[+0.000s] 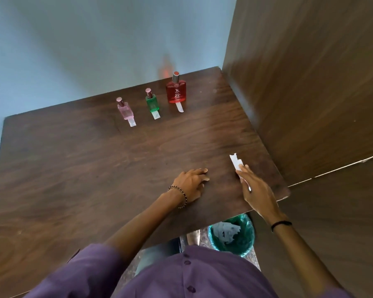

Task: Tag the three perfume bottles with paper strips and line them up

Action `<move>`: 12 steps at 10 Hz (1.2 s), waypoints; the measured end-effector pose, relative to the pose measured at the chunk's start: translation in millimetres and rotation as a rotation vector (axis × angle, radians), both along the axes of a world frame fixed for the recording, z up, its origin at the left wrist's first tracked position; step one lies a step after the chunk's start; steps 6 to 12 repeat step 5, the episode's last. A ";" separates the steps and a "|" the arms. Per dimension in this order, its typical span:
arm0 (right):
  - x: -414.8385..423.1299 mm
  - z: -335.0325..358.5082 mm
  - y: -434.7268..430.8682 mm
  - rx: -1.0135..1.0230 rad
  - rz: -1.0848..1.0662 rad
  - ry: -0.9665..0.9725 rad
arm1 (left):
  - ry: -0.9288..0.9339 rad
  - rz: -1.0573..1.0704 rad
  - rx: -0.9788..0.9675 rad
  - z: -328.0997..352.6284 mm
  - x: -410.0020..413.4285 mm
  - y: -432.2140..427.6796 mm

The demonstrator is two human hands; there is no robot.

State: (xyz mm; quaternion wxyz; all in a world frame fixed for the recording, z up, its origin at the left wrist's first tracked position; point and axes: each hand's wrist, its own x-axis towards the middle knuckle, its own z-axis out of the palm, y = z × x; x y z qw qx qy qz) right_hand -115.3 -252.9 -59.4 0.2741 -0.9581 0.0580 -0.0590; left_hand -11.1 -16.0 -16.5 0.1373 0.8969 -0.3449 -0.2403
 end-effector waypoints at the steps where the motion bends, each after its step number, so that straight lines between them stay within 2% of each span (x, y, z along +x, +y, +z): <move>1: -1.0 3.6 -8.2 -0.032 0.002 -0.001 | -0.020 0.019 -0.006 1.8 -4.4 1.4; 5: 13.9 22.9 20.0 -0.076 -0.026 0.044 | -0.031 0.041 -0.015 -1.8 -13.9 7.2; 12: 13.9 22.9 20.0 -0.076 -0.026 0.044 | -0.031 0.041 -0.015 -1.8 -13.9 7.2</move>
